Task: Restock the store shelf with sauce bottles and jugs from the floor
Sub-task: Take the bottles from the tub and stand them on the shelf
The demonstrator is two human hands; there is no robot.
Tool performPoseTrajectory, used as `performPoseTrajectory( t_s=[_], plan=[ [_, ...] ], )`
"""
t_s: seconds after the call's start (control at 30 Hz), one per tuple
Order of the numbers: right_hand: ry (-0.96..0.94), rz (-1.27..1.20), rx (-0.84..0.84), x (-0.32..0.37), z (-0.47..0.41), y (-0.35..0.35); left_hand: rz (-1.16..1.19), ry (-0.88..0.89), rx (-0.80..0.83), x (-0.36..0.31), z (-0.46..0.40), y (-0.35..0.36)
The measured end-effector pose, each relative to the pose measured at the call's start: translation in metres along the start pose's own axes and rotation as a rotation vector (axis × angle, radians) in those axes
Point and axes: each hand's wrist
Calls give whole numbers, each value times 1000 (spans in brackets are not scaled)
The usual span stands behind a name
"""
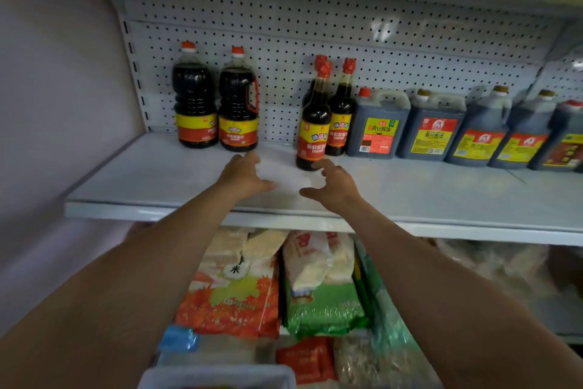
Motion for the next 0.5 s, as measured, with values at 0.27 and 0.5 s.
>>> performPoseTrajectory(
  t_s=[0.27, 0.5],
  plan=[
    [6, 65, 80, 27, 84, 25, -42, -44, 25, 47, 85, -10],
    [28, 96, 169, 45, 139, 58, -37, -76, 29, 95, 136, 6]
  ],
)
Point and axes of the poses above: each hand's wrist, its own z-axis away from the middle knuckle, its own y-axis out of the palm, x = y × z, and after that the axes turned 13 degrees about z, right-handed
